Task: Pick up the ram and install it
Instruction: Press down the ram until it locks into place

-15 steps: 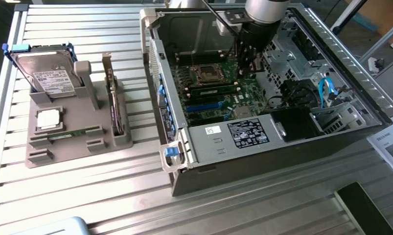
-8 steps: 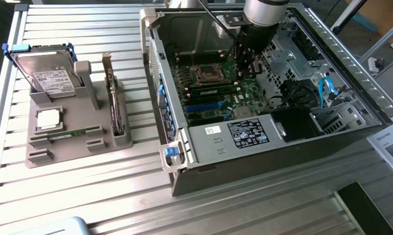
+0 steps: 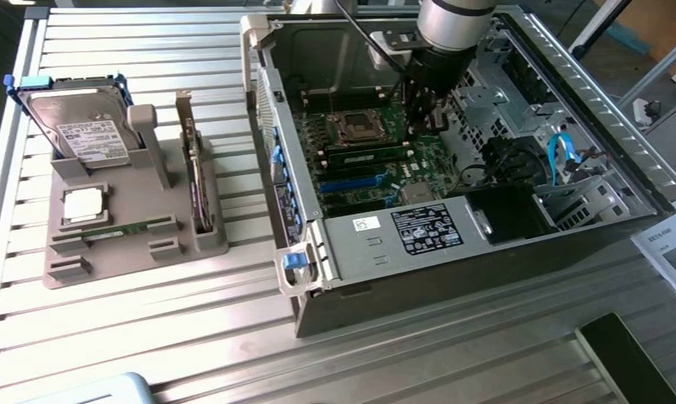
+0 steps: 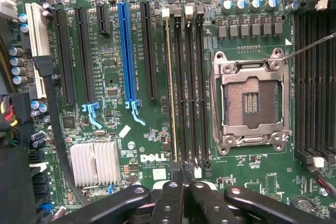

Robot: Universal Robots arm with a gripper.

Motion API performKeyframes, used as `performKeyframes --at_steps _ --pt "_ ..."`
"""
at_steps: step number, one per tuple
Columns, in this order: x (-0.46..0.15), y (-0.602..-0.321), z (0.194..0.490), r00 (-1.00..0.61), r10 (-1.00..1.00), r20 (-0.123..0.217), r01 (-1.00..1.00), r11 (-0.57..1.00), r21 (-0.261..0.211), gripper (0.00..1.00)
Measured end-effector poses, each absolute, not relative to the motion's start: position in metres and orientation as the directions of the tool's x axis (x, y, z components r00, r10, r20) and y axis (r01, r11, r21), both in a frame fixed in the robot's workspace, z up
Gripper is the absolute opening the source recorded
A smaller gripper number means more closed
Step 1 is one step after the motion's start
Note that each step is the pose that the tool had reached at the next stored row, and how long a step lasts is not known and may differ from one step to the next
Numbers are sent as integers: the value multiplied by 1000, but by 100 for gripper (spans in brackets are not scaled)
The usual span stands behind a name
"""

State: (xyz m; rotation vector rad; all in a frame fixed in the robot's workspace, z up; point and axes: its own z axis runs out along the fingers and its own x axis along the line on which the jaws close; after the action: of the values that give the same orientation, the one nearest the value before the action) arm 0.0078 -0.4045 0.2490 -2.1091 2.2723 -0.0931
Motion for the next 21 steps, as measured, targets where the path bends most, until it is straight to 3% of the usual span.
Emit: performKeyframes --at_steps 21 --pt "8 -404 238 -88 -996 12 -994 87 -72 11"
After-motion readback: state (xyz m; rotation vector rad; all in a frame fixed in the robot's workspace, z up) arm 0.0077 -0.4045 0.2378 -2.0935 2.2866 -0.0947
